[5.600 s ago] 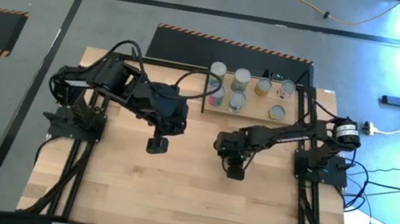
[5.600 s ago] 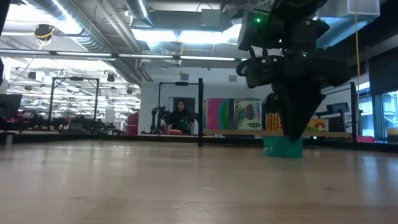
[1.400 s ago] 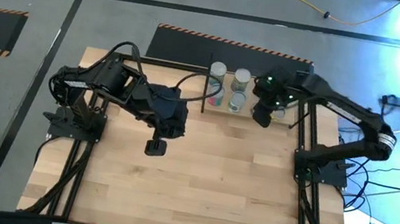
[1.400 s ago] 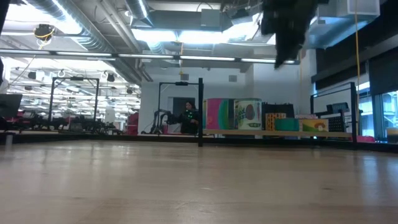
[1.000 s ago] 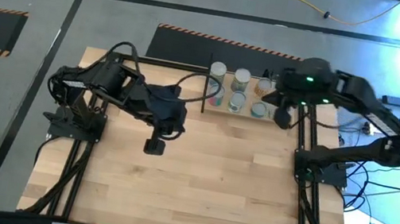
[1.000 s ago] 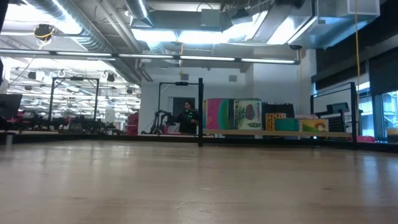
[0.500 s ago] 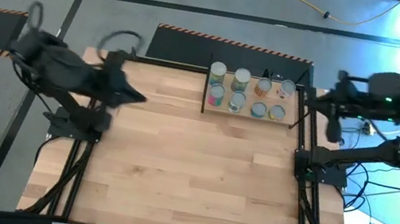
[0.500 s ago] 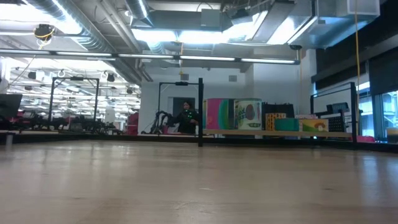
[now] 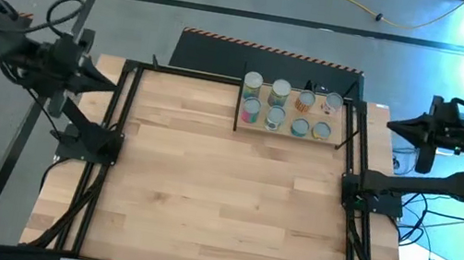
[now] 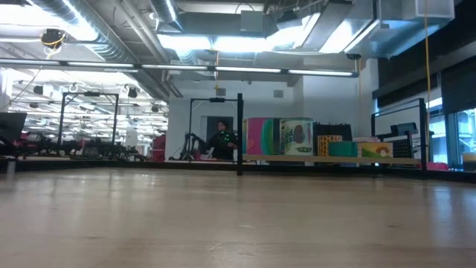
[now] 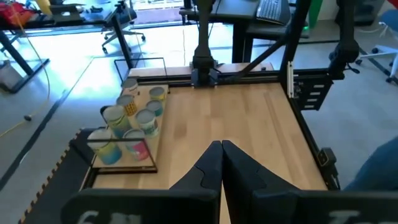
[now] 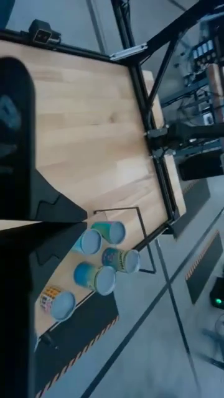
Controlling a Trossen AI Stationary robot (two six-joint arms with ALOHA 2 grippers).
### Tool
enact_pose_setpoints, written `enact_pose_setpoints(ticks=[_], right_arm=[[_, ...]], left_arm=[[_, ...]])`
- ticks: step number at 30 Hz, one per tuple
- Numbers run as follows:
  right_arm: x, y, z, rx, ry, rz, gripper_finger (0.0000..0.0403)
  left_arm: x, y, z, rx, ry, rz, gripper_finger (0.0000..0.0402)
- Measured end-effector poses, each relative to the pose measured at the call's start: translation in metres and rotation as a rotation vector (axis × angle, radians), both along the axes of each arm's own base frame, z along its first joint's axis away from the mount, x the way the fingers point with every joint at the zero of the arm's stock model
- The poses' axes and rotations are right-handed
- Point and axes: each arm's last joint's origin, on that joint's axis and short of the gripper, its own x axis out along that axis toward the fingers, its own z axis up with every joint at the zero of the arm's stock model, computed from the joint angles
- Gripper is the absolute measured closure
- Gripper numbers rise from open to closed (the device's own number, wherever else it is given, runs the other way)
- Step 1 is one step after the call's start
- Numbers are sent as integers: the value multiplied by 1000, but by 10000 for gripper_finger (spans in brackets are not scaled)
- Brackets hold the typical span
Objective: Pick and place cans onto a shelf
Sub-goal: Return to Home Position
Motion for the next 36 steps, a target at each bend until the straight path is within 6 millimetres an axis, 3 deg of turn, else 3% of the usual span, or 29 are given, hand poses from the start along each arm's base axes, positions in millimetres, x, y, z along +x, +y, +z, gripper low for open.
enact_pose_setpoints(ticks=[8, 17, 24, 29, 36], right_arm=[[27, -3, -28, 5, 22, 1, 399], [77, -2, -60, -37, -3, 231, 399], [79, -2, -94, -65, -50, 244, 399], [74, 0, -112, -50, -185, 292, 399], [82, 0, -154, -28, -181, 288, 399]], left_arm=[[-9, 7, -27, -50, -30, 17, 401], [9, -6, -75, -28, -164, -32, 401], [14, -11, -123, -67, -232, -43, 401], [9, -9, -145, -89, -316, -108, 401], [5, -6, -179, -35, -352, -133, 402]])
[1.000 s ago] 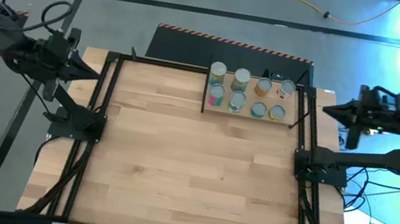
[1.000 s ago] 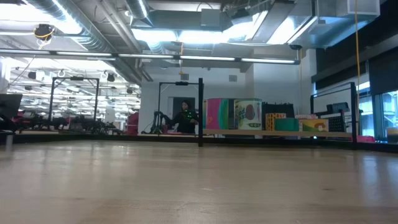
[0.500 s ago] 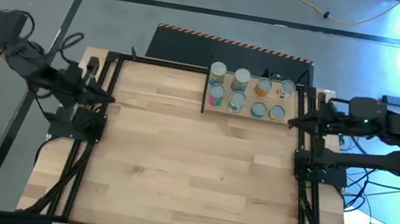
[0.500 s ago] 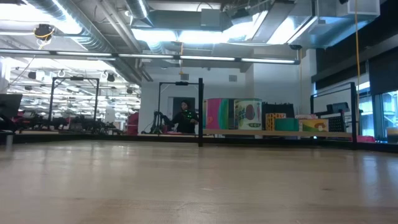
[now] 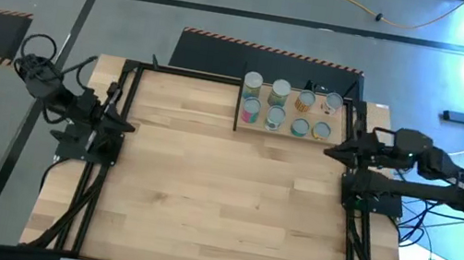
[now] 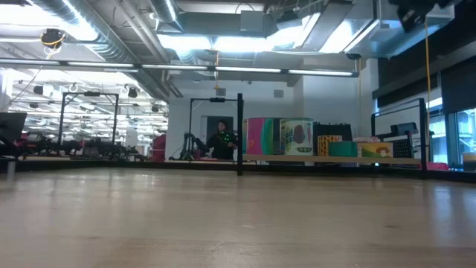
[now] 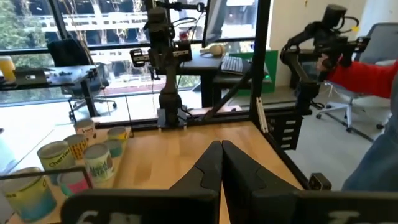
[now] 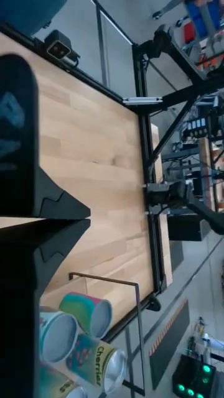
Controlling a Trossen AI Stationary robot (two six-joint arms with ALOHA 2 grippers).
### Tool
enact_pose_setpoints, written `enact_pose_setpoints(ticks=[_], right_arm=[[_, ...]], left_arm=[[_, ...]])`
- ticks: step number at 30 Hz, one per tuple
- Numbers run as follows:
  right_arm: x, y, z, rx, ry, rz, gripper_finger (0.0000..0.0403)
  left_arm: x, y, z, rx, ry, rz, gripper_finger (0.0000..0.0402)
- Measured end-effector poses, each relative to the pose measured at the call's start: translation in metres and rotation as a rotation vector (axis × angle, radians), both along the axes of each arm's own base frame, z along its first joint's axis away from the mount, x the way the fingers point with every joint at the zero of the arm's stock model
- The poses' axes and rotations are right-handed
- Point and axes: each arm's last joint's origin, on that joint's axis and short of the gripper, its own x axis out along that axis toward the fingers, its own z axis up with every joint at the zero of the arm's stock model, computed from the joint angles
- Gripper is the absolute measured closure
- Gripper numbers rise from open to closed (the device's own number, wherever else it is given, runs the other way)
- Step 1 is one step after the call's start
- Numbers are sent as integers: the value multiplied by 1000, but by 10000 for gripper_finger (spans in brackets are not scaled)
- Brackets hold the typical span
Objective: Pick and place cans onto a shelf
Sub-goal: Return to Home Position
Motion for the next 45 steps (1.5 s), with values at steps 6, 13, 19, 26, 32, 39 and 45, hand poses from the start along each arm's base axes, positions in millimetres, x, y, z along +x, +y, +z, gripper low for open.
enact_pose_setpoints(ticks=[6, 13, 19, 26, 32, 39, 45], right_arm=[[8, -1, -27, -31, -89, 4, 399], [15, -1, -60, -36, -135, 3, 399], [22, -2, -85, -23, -173, -1, 399], [30, -3, -116, 41, -220, -27, 399], [32, -5, -132, 25, -216, -84, 399], [33, -6, -141, 23, -191, -106, 399], [33, -7, -145, 16, -185, -142, 399]], left_arm=[[-3, 2, -30, 3, -47, 2, 401], [-10, 7, -64, -40, -110, 3, 401], [-10, 7, -88, -67, -137, -7, 401], [2, 0, -113, -54, -111, 53, 401], [9, -3, -132, -77, -49, 122, 401], [16, -7, -155, 10, 3, 149, 401], [22, -9, -182, 5, 64, 244, 401]])
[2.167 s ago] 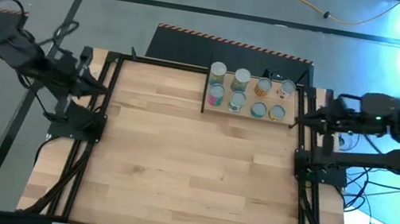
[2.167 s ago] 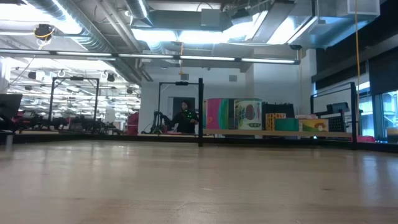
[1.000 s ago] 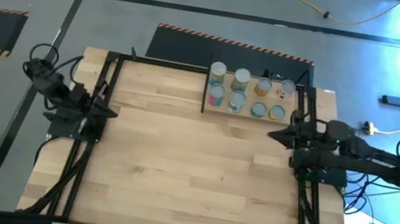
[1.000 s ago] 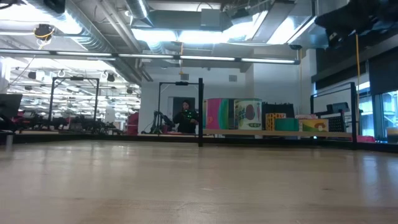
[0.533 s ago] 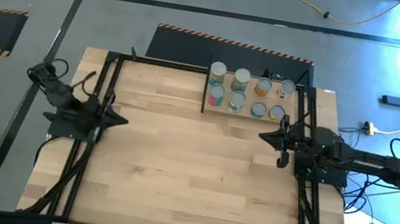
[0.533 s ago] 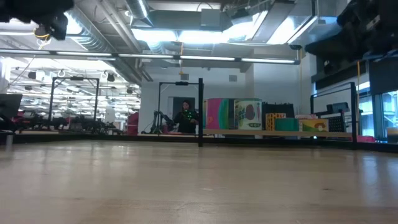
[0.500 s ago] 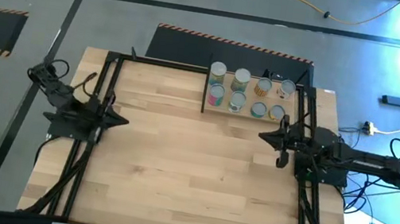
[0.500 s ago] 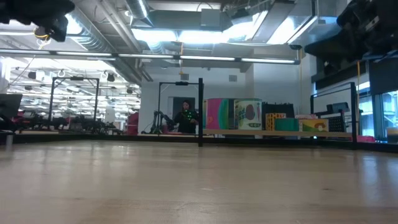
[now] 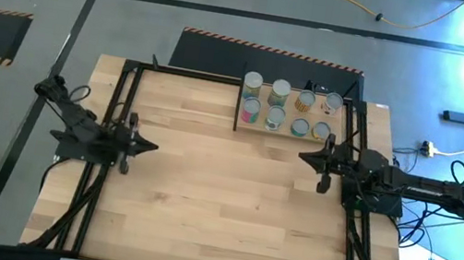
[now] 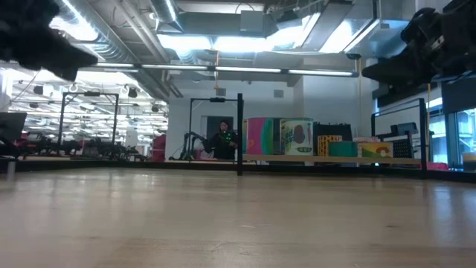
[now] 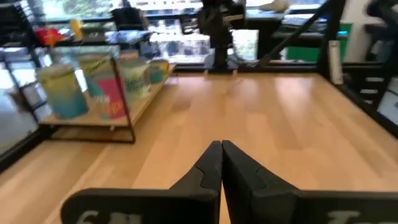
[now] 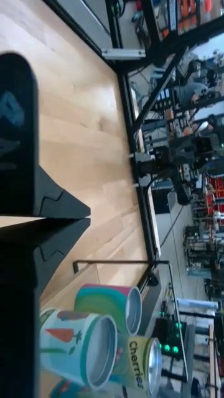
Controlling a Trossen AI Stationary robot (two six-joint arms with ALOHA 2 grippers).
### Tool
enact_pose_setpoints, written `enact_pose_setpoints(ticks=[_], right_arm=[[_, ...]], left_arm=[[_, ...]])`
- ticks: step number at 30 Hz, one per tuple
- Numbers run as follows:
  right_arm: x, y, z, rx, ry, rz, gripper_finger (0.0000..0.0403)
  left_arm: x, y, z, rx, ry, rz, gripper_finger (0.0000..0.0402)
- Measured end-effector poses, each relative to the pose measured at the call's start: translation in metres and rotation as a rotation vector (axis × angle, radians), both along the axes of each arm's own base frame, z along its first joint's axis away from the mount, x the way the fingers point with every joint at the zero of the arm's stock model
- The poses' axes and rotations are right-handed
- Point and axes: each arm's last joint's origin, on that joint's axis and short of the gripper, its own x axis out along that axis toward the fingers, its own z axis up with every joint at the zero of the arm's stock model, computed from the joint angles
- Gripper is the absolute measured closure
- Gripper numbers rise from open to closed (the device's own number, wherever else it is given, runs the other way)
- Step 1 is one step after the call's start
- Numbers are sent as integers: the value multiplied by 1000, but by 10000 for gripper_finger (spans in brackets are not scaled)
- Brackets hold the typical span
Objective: Pick and place cans onto a shelf
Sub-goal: Return to Home Position
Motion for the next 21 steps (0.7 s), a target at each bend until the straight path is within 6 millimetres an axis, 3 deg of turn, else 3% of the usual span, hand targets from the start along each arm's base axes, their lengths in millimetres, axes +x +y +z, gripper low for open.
enact_pose_setpoints(ticks=[5, 21], right_arm=[[0, -1, -1, -3, 8, -26, 399], [-1, 0, -8, -8, 84, 7, 399]], left_arm=[[3, -1, -15, -48, 23, 48, 401], [3, -3, -15, 12, 34, -27, 401]])
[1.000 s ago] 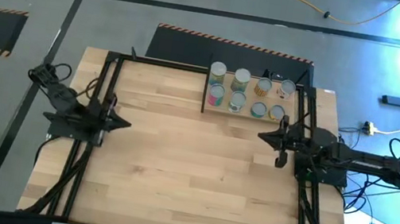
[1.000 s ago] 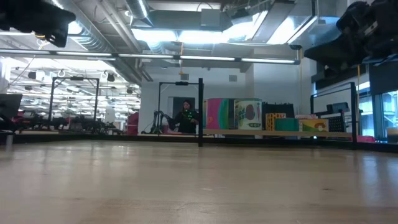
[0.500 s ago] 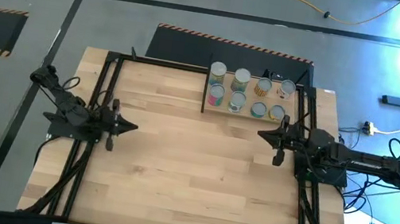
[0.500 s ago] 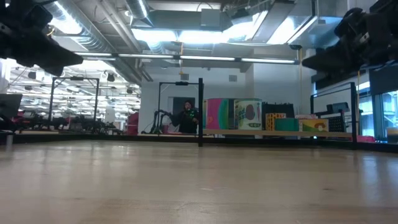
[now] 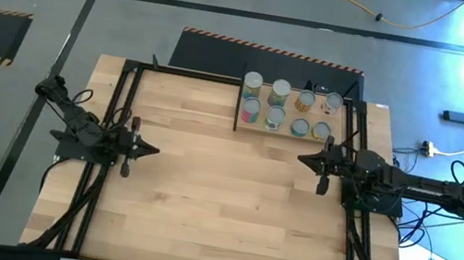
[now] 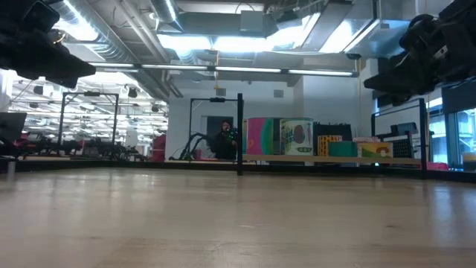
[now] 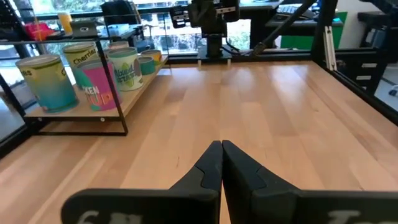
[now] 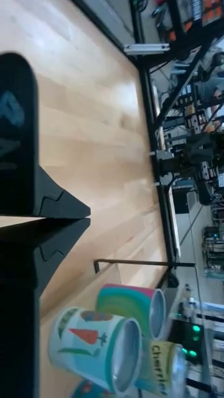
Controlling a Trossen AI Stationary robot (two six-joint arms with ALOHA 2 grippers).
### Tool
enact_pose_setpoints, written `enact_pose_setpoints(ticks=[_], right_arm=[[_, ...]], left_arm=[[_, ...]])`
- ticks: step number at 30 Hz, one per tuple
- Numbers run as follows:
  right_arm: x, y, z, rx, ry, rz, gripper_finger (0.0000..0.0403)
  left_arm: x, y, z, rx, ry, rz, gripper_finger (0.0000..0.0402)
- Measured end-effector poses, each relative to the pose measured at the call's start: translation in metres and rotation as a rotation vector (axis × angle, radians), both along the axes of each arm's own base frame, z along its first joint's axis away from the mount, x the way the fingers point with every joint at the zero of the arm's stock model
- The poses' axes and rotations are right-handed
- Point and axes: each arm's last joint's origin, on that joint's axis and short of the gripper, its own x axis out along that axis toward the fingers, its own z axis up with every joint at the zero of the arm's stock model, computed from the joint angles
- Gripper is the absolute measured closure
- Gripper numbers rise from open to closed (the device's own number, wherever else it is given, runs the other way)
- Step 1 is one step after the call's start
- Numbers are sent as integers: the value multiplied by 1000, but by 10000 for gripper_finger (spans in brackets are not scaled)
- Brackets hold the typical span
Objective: Pick and place cans onto a shelf
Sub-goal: Return to Home Position
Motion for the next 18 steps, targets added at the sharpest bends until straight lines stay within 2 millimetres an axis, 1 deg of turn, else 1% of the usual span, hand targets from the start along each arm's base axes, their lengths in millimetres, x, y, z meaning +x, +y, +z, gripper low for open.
enact_pose_setpoints(ticks=[4, 12, 15, 18], right_arm=[[0, 0, -2, 68, 9, -6, 399], [-3, 1, -13, 198, 114, -25, 398], [-3, 2, -13, 188, 126, 9, 398], [-3, 2, -13, 119, 135, 51, 398]], left_arm=[[0, 0, 0, -15, -3, 16, 401], [0, 1, 0, -15, -4, 49, 401], [0, 1, 0, -15, -4, 49, 401], [0, 1, 0, -16, -4, 48, 401]])
